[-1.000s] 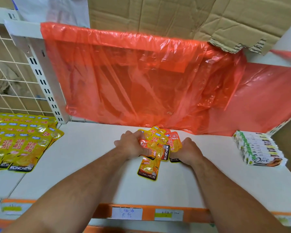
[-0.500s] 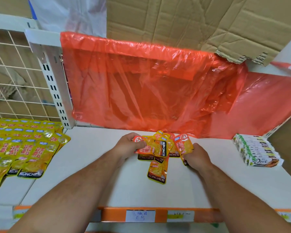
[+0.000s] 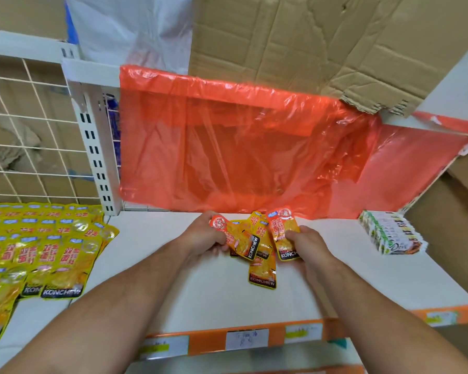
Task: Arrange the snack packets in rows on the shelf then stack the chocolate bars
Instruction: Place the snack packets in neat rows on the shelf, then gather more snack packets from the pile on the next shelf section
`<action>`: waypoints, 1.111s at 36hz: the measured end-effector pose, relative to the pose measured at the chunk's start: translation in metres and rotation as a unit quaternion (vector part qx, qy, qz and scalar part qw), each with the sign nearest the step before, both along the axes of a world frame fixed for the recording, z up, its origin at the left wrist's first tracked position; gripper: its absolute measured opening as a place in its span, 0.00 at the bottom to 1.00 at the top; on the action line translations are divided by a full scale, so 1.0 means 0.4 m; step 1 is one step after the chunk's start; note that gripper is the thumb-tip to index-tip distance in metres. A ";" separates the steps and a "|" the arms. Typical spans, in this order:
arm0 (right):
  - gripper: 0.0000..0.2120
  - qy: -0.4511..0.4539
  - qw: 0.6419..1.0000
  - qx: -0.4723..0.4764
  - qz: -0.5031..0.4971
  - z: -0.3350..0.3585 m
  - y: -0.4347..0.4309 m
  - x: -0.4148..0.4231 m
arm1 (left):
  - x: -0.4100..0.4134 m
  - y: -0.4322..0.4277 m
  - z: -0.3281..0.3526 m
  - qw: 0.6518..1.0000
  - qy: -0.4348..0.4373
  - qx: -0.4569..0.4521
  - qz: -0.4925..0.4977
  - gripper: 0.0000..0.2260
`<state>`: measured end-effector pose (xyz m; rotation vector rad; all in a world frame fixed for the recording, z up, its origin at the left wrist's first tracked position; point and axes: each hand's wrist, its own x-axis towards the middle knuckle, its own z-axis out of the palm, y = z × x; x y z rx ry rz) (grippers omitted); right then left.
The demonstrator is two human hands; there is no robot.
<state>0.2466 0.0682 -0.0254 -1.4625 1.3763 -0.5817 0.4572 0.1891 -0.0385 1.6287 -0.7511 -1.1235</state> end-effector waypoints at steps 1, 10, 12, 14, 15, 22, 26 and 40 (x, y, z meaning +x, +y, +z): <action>0.04 -0.005 1.000 0.006 0.006 0.002 0.011 0.003 | 0.006 0.005 -0.003 1.000 0.009 -0.008 0.003 0.24; 0.09 -0.094 0.990 0.059 0.082 -0.009 0.102 0.034 | 0.034 0.067 -0.022 1.000 -0.006 -0.017 0.001 0.16; 0.15 -0.091 0.989 0.063 0.100 -0.012 0.114 0.042 | 0.031 0.081 -0.022 1.000 -0.001 -0.018 0.005 0.09; 0.23 -0.086 0.987 0.060 0.124 -0.015 0.119 0.048 | 0.024 0.095 -0.020 1.000 -0.002 -0.019 0.011 0.04; 0.26 -0.087 0.985 0.058 0.139 -0.013 0.124 0.050 | 0.019 0.101 -0.018 1.000 -0.003 -0.020 0.018 0.05; 0.10 -0.082 0.975 0.032 0.203 0.019 0.172 0.057 | -0.028 0.152 -0.004 0.991 0.044 -0.051 0.111 0.04; 0.16 -0.084 0.970 0.023 0.225 0.015 0.193 0.052 | -0.083 0.198 0.004 0.984 0.097 -0.067 0.131 0.11; 0.02 -0.071 0.932 0.049 0.353 -0.008 0.325 0.058 | -0.212 0.393 -0.003 0.944 0.057 -0.072 0.316 0.10</action>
